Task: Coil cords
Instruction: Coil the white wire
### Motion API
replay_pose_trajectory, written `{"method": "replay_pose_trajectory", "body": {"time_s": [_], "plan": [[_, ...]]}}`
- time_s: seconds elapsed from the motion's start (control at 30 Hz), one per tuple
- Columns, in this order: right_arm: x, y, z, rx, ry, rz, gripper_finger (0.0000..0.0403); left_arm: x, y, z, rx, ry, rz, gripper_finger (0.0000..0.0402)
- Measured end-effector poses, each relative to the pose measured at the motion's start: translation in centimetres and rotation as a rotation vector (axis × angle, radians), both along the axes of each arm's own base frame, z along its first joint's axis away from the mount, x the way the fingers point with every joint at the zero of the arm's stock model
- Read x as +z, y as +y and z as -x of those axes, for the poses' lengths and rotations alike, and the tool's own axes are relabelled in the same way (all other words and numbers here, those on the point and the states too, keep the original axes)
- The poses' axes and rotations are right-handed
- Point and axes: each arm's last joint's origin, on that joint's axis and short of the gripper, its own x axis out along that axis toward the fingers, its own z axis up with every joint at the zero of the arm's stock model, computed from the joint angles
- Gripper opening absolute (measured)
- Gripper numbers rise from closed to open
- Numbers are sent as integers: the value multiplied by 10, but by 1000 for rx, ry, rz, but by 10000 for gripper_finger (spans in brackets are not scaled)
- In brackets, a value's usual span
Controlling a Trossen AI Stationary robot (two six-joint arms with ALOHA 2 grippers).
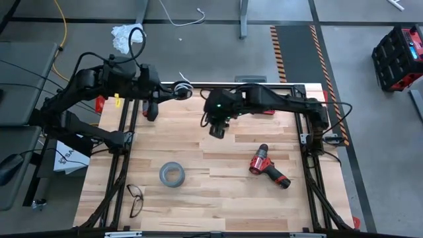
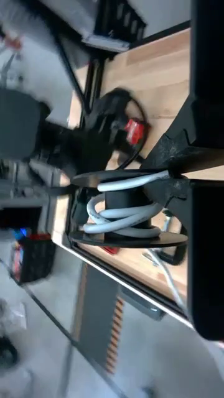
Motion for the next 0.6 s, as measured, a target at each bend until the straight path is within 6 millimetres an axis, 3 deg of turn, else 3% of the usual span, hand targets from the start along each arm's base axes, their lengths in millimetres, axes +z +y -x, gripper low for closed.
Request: {"method": "replay_pose_trajectory", "body": {"time_s": [0.1, 0.23, 0.43, 0.6], "plan": [[-7, -1, -11, 24, -18, 51, 171, -1, -1, 2, 61, 13, 45, 1], [2, -10, -17, -35, -125, 132, 210, 0, -4, 3, 57, 5, 63, 1], [10, -28, -23, 1, -250, 15, 214, 6, -11, 10, 22, -48, 79, 1], [18, -24, -29, 93, -368, -83, 211, 15, -13, 20, 18, -121, 68, 1]]}}
